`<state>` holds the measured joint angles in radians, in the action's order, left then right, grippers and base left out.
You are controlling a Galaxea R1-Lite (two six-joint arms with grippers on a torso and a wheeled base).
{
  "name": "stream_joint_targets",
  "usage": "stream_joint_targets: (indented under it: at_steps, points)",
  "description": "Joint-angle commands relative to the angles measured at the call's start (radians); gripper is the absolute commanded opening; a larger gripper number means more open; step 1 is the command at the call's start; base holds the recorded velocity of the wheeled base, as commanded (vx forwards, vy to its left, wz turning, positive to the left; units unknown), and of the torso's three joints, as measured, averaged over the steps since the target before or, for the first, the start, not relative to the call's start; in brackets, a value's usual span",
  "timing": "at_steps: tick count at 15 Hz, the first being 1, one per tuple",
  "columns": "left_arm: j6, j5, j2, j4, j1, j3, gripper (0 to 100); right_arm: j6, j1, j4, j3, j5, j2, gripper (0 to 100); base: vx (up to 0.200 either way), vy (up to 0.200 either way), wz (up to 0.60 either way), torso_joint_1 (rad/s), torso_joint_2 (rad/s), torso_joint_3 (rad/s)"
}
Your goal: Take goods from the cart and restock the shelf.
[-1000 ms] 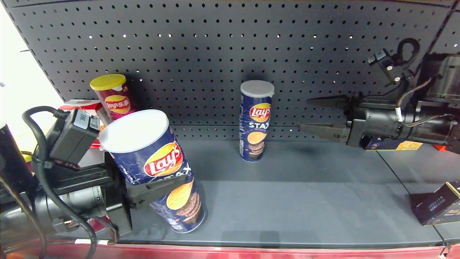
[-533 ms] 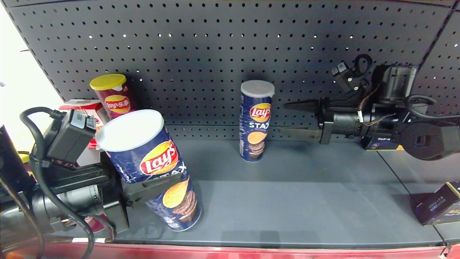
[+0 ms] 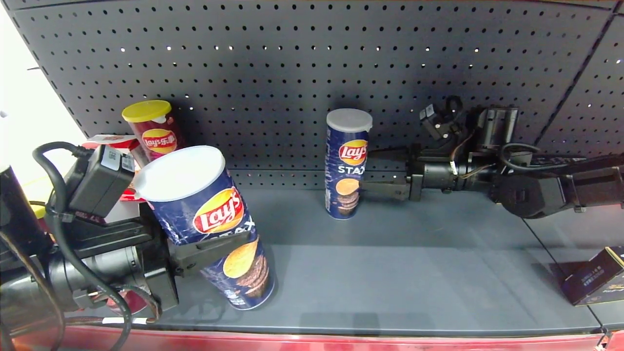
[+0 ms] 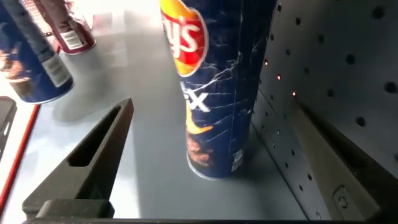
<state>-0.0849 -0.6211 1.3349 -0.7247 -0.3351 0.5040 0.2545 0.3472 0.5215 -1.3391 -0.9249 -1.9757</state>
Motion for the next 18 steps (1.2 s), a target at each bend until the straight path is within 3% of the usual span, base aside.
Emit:
stream_joint_targets:
  at_steps: [1,17,18]
  points:
    - [0.001,0.000,0.009,-0.001,0.001,0.002,0,0.000,0.013,0.000,-0.038,0.000,-0.057,100,0.000,0.000,0.00,0.000,0.00,0.000]
    - [-0.001,0.000,0.036,-0.002,0.004,0.008,0,-0.003,0.072,0.003,-0.233,0.008,-0.250,100,0.000,0.000,0.00,0.000,0.00,0.000]
    - [-0.001,0.000,0.036,-0.002,0.004,0.007,0,0.000,0.072,0.008,-0.233,0.003,-0.258,0,0.000,0.000,0.00,0.000,0.00,0.000]
